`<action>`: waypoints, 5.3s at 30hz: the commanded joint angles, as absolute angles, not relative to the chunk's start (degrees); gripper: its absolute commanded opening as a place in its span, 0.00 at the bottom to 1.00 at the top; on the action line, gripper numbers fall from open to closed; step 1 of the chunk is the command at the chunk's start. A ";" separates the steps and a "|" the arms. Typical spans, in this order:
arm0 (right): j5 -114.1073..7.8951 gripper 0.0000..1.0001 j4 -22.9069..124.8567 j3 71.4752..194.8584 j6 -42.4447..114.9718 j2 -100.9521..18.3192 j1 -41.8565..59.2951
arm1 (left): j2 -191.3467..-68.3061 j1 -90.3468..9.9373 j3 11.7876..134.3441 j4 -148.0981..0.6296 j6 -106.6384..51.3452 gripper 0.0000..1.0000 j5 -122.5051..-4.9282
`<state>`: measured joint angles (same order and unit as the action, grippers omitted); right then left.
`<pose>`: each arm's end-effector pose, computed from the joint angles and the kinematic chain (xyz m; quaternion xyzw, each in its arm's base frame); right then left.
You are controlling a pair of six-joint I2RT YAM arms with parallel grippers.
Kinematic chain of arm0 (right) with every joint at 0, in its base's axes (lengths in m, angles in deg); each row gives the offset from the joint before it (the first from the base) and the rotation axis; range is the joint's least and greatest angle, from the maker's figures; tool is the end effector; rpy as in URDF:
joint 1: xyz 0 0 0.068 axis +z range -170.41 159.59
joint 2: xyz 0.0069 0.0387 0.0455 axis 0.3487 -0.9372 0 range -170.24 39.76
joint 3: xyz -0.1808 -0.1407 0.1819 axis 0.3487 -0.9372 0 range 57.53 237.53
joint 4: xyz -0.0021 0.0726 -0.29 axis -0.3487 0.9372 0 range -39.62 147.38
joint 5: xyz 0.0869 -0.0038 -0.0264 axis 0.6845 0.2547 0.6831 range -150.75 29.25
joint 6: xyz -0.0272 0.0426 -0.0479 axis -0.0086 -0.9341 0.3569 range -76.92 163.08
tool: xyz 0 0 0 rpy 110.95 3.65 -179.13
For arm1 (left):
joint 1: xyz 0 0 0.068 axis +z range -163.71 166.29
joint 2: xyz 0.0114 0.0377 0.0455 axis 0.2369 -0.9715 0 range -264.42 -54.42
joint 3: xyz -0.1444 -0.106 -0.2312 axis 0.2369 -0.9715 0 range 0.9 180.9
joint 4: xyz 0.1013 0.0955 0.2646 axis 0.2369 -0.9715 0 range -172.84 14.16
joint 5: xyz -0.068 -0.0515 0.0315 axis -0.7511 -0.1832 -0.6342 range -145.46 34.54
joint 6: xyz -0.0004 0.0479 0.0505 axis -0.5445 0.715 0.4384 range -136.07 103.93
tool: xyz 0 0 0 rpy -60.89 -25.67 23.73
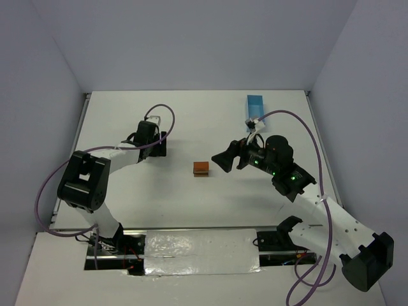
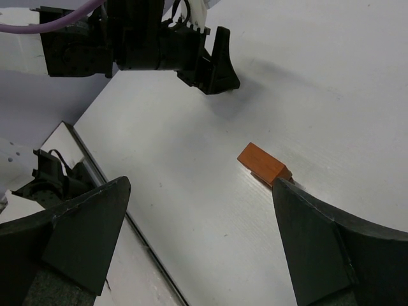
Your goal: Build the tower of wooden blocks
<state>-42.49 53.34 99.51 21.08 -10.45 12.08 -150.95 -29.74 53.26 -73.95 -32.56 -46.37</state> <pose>0.2046 0.1512 0.3258 -0.1700 0.7505 0.3959 0.5011 0.3816 -0.1004 0.1532 -0.0357 0.9115 -0.0434 0.4074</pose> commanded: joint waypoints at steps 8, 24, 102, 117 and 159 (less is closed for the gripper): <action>-42.38 1.00 51.35 99.90 22.42 -10.95 12.64 | -150.75 -29.53 53.72 -75.48 -33.21 0.78 -47.02; -43.17 1.00 52.05 99.72 23.65 -10.51 12.55 | -151.98 -29.53 55.04 -77.42 -33.03 0.48 -48.33; -59.08 0.50 79.47 135.66 11.53 -37.49 37.86 | -88.08 -60.46 24.01 -52.37 -19.32 0.00 -64.16; -48.89 0.08 72.71 130.58 17.40 -35.03 34.71 | -89.40 -60.55 25.59 -55.53 -23.18 0.99 -55.81; -24.18 0.14 76.75 127.58 95.29 -53.13 15.72 | -85.97 -60.46 47.48 -111.61 -38.22 0.99 -22.93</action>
<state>-23.05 78.24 128.21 95.44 -53.82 16.50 -85.38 -60.47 47.48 -113.33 -39.77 -22.75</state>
